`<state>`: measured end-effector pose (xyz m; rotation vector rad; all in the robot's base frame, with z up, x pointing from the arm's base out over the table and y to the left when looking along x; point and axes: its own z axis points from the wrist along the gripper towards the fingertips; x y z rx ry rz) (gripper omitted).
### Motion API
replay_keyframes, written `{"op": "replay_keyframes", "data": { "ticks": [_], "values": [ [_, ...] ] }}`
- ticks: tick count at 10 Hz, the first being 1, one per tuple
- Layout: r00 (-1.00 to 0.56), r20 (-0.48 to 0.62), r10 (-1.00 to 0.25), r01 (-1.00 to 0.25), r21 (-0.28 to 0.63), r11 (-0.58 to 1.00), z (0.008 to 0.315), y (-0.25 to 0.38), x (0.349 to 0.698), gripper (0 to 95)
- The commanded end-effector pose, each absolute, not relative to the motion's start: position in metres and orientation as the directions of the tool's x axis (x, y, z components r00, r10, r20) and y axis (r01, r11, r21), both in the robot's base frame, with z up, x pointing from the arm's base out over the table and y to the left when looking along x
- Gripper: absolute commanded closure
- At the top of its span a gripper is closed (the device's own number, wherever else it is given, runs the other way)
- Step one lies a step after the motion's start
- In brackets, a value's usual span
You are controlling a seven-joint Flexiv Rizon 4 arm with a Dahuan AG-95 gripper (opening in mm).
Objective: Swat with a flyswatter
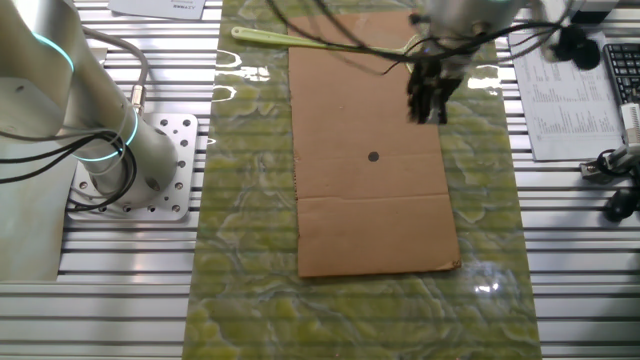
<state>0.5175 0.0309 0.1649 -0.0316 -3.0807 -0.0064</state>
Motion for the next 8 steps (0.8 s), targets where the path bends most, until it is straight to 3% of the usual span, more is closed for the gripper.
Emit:
{"op": "replay_keyframes", "data": {
  "ticks": [1,6,8],
  "values": [
    [-0.998,0.049,0.031,0.031,0.011,0.999,0.159,0.047,0.512,95.0],
    [-0.993,0.116,0.016,0.018,0.018,1.000,0.146,0.078,0.509,95.0],
    [-0.996,0.094,-0.003,-0.002,0.017,1.000,0.146,0.078,0.509,95.0]
  ]
}}
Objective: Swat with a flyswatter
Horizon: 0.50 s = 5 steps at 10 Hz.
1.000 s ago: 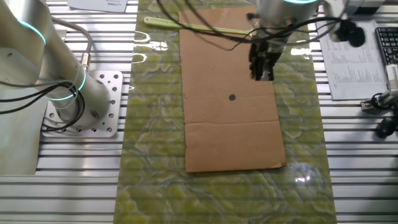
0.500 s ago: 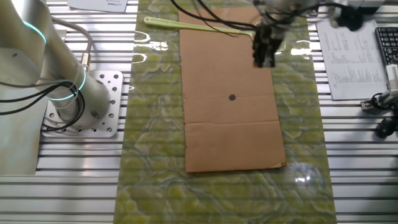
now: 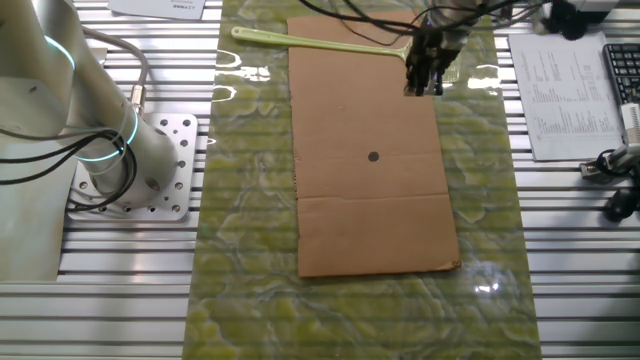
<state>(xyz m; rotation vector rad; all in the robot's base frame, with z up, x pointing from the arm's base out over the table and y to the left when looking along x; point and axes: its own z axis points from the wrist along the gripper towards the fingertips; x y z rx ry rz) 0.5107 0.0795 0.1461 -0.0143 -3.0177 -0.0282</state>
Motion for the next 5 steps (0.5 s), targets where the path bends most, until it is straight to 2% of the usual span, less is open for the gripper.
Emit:
{"op": "replay_keyframes", "data": {
  "ticks": [1,5],
  "values": [
    [-0.993,0.107,-0.039,-0.037,0.025,0.999,0.1459,0.0782,0.5095,95.0],
    [-0.990,0.115,-0.078,-0.075,0.034,0.997,0.1459,0.0782,0.5095,95.0]
  ]
}}
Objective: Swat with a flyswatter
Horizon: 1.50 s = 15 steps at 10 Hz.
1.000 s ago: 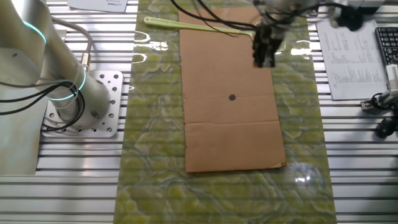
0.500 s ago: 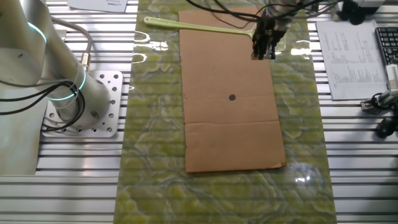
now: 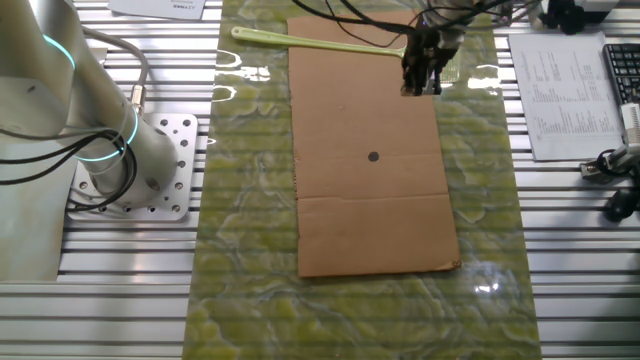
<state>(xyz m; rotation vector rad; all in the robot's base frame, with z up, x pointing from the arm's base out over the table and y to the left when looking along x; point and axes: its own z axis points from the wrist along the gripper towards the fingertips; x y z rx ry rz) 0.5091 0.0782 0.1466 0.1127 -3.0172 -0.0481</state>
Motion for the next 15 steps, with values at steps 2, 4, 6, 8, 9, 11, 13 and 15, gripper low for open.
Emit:
{"op": "replay_keyframes", "data": {
  "ticks": [2,4,6,8,9,11,13,15],
  "values": [
    [-0.992,0.118,-0.042,-0.038,0.037,0.999,0.147,0.086,0.509,95.0],
    [-0.993,0.122,-0.005,-0.001,0.030,1.000,0.147,0.104,0.507,95.0],
    [-0.992,0.126,0.015,0.018,0.030,0.999,0.146,0.119,0.503,95.0],
    [-0.992,0.122,0.028,0.032,0.034,0.999,0.142,0.130,0.495,95.0],
    [-0.991,0.123,0.048,0.054,0.045,0.998,0.140,0.136,0.491,95.0],
    [-0.990,0.125,0.072,0.079,0.047,0.996,0.137,0.147,0.487,95.0],
    [-0.994,0.094,0.063,0.067,0.041,0.997,0.134,0.153,0.484,95.0],
    [-0.997,0.081,0.008,0.012,0.048,0.999,0.134,0.153,0.484,95.0]
  ]
}}
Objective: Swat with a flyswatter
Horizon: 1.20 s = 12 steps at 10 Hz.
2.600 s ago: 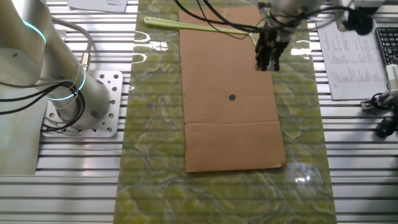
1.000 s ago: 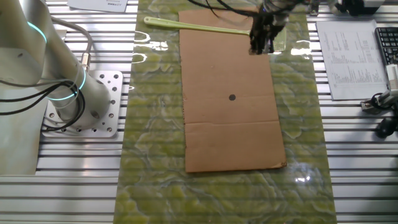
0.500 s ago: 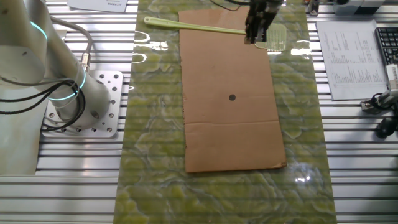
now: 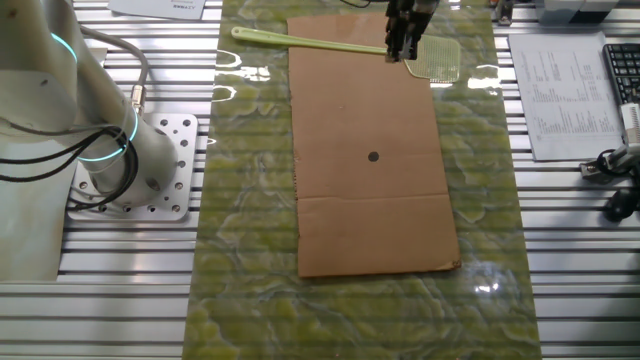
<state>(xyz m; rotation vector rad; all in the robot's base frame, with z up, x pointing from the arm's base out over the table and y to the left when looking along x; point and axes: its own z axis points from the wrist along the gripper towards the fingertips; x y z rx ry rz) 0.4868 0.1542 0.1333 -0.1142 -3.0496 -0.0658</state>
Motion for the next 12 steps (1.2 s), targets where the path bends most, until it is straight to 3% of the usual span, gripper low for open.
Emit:
{"op": "replay_keyframes", "data": {
  "ticks": [1,4,12],
  "values": [
    [-0.996,0.092,-0.011,-0.006,0.051,0.999,0.134,0.153,0.484,76.0],
    [-0.996,0.093,-0.008,-0.002,0.065,0.998,0.132,0.154,0.484,76.0],
    [-0.988,0.077,0.136,0.142,0.069,0.988,0.106,0.225,0.444,76.0]
  ]
}}
